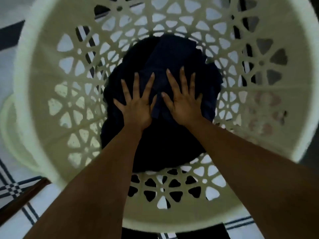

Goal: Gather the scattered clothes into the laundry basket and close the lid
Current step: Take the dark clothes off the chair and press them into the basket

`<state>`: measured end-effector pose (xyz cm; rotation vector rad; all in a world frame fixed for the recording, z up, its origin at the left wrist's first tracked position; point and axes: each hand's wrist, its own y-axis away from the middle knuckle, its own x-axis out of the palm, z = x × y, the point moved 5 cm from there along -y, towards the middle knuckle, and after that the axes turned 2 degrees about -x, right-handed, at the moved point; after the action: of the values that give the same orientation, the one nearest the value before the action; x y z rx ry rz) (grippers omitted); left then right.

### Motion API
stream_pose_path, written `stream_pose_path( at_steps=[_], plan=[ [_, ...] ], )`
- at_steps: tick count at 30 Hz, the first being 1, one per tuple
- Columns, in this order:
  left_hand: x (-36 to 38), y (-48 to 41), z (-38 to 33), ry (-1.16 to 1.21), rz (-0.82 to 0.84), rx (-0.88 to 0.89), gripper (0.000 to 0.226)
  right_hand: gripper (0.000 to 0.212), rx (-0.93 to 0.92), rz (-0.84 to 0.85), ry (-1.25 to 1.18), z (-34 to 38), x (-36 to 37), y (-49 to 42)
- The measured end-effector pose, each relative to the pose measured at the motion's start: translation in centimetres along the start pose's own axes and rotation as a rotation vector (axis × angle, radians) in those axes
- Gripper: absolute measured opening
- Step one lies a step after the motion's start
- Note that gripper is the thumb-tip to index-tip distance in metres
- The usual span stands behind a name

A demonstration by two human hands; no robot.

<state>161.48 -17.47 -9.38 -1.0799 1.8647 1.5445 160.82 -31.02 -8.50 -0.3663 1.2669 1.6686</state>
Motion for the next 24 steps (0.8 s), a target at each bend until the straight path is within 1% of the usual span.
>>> stream_pose_path(
  at_steps=[2,4,7,9,10,13,15,17,19,22,24],
  plan=[
    [0.2,0.7,0.1,0.022,0.062,-0.019,0.056,0.061,0.023,0.036,-0.001,-0.2,0.2,0.8],
    [-0.9,1.8,-0.3,0.042,0.071,-0.011,0.056,0.061,0.021,0.021,0.001,0.3,-1.0,2.1],
    [-3.1,4.0,-0.4,0.048,0.133,-0.005,0.054,0.06,0.072,0.074,-0.035,0.7,-2.8,4.3],
    [-4.8,6.2,-0.5,0.094,0.131,-0.004,0.053,0.06,0.096,0.08,-0.068,1.2,-4.1,6.5],
    [-6.0,7.5,-0.6,0.14,0.095,-0.006,0.054,0.06,0.103,0.058,-0.107,1.9,-5.1,7.5],
    [-10.5,10.9,-0.8,0.325,-0.125,0.011,0.064,0.062,0.072,-0.023,-0.16,4.8,-8.1,9.8],
    [-13.6,12.7,-0.6,0.444,-0.254,0.038,0.06,0.063,0.009,-0.065,-0.17,7.6,-10.1,10.6],
    [-16.4,14.1,-0.5,0.459,-0.357,0.075,0.054,0.063,-0.071,-0.098,-0.207,10.5,-11.8,11.1],
    [-19.1,15.8,1.0,0.429,-0.451,0.07,0.053,0.062,-0.175,-0.114,-0.208,14.5,-12.7,12.0],
    [-21.4,16.9,4.5,0.433,-0.525,-0.004,0.056,0.06,-0.294,-0.12,-0.16,19.8,-12.7,13.1],
    [-22.1,17.5,8.5,0.459,-0.54,-0.075,0.053,0.059,-0.361,-0.089,-0.176,23.5,-11.1,14.1]
  ],
)
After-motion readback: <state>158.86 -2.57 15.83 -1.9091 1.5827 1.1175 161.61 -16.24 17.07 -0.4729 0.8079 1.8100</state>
